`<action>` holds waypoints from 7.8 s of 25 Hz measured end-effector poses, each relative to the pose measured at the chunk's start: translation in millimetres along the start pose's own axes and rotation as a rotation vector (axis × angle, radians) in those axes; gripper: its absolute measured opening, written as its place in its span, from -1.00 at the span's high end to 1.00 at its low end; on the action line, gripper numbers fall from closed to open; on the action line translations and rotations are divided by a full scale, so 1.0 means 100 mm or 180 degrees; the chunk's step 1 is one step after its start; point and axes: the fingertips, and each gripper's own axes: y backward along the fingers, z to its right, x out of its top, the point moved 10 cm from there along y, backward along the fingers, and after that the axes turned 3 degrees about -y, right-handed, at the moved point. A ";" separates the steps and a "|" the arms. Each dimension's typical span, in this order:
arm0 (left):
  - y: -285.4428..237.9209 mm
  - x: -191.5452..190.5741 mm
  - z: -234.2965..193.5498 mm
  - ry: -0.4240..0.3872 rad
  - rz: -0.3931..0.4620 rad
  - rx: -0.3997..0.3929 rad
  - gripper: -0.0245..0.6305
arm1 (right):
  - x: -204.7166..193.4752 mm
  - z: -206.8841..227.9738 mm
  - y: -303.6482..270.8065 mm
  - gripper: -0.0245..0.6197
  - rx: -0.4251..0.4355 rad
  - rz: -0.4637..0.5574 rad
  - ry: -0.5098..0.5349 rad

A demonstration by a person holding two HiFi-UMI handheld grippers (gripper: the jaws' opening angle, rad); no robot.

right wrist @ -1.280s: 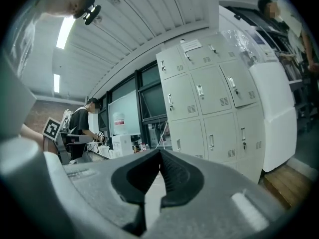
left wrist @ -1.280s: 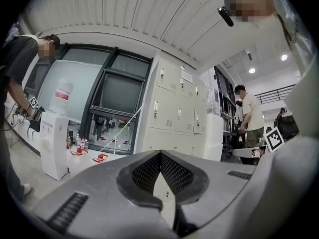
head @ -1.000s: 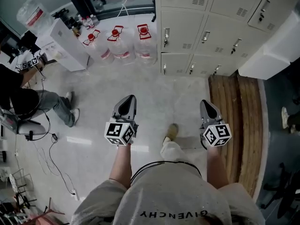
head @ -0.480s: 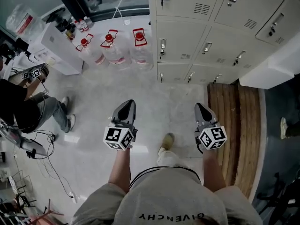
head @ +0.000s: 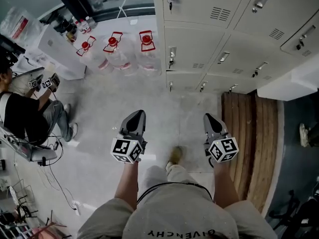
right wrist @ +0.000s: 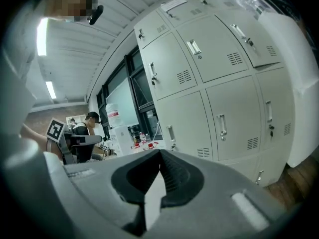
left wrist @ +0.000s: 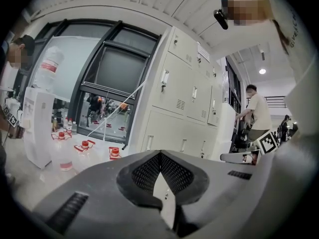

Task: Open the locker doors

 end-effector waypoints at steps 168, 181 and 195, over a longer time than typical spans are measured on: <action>-1.93 -1.23 -0.26 0.0145 -0.0111 -0.0680 0.93 | -1.06 1.27 -0.87 0.79 -0.0916 0.0319 -0.0188; -2.82 -3.31 -1.91 -0.0166 0.0138 -0.0733 0.93 | -3.15 1.53 -3.40 0.55 0.0133 0.0259 0.0089; -3.28 -4.93 -2.57 -0.0252 0.0170 -0.0917 0.93 | -4.45 1.82 -4.84 0.34 0.0184 0.0141 0.0527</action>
